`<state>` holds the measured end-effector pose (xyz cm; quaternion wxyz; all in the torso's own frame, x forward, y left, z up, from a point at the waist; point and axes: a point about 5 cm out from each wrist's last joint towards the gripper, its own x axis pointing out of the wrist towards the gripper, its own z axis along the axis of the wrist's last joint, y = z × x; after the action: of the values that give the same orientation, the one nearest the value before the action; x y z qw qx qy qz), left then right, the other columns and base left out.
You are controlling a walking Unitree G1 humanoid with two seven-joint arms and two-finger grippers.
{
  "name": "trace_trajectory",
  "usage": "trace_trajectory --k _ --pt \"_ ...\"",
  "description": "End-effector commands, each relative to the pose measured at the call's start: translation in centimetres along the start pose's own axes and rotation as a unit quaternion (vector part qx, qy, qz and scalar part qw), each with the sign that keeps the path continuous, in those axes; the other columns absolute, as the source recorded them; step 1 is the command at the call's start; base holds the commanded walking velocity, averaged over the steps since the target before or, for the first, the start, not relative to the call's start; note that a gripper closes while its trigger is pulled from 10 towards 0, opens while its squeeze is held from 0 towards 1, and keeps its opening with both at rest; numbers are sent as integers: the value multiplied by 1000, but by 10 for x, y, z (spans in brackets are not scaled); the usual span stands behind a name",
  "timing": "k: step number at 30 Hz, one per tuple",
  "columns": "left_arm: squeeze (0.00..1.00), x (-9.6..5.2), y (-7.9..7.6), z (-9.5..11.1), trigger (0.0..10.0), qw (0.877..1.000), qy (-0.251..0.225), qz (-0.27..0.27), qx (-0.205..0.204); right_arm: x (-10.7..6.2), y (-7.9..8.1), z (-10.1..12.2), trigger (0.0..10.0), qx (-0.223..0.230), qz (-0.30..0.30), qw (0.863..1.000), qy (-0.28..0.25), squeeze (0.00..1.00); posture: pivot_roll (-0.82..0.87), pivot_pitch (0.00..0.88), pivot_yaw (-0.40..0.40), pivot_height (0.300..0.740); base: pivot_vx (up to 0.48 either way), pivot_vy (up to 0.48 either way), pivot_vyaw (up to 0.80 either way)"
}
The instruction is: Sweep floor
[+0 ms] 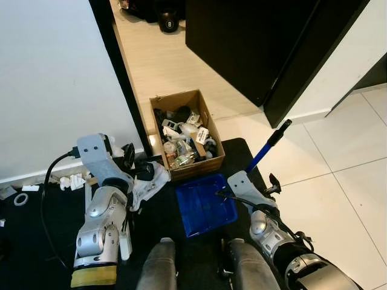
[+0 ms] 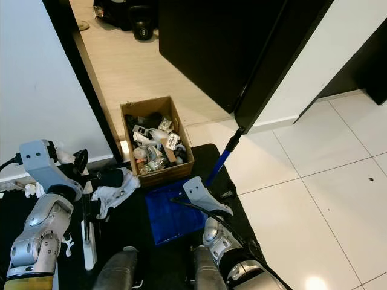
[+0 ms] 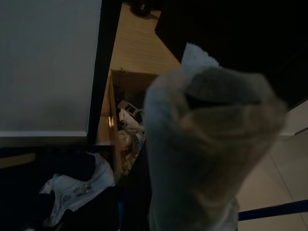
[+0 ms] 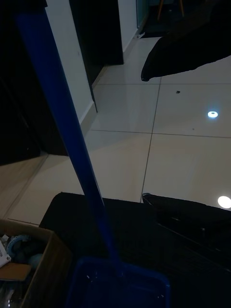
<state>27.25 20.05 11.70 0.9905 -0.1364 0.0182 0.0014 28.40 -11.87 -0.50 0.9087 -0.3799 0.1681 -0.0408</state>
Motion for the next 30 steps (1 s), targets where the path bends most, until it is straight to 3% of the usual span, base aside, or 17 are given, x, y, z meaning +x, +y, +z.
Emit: trace_trajectory --k 1,4,5,6,7,8,9,10,11,30 --pt "0 -3 -1 1 10000 1000 -1 5 10 -2 2 -10 10000 -8 9 1000 20 0 90 201 -42 740 0 0 0" --pt "0 -4 0 1 10000 1000 -3 9 8 -2 2 -11 10000 4 14 1000 21 0 83 203 -40 740 0 0 0" --pt "0 -6 1 -1 10000 1000 0 10 6 0 -3 -13 9020 12 17 999 25 0 77 202 -40 740 0 0 0" --pt "0 -6 1 -1 10000 1000 0 10 6 0 -3 -13 9020 12 17 999 25 0 77 202 -40 740 0 0 0" --pt "0 -6 0 -2 10000 1000 2 8 6 2 -5 -13 6549 -1 24 1000 15 0 76 203 -38 740 0 0 0" --pt "0 -6 -1 -3 10000 1000 4 7 6 3 -6 -13 6549 -12 29 999 8 0 76 203 -38 740 0 0 0" --pt "0 -6 -1 -3 10000 1000 4 7 6 4 -7 -12 8314 -19 32 999 2 0 76 203 -38 740 0 0 0" --pt "0 -6 -1 -3 10000 1000 4 7 6 4 -7 -12 8314 -19 32 999 2 0 76 203 -38 740 0 0 0" --pt "0 -6 -2 -3 10000 1000 5 6 5 5 -8 -13 10000 -21 38 999 -1 0 69 201 -36 740 0 0 0" --pt "0 -2 -5 -2 10000 1000 3 1 -3 6 -10 -13 10000 -24 47 999 -8 0 71 192 -31 740 0 0 0"
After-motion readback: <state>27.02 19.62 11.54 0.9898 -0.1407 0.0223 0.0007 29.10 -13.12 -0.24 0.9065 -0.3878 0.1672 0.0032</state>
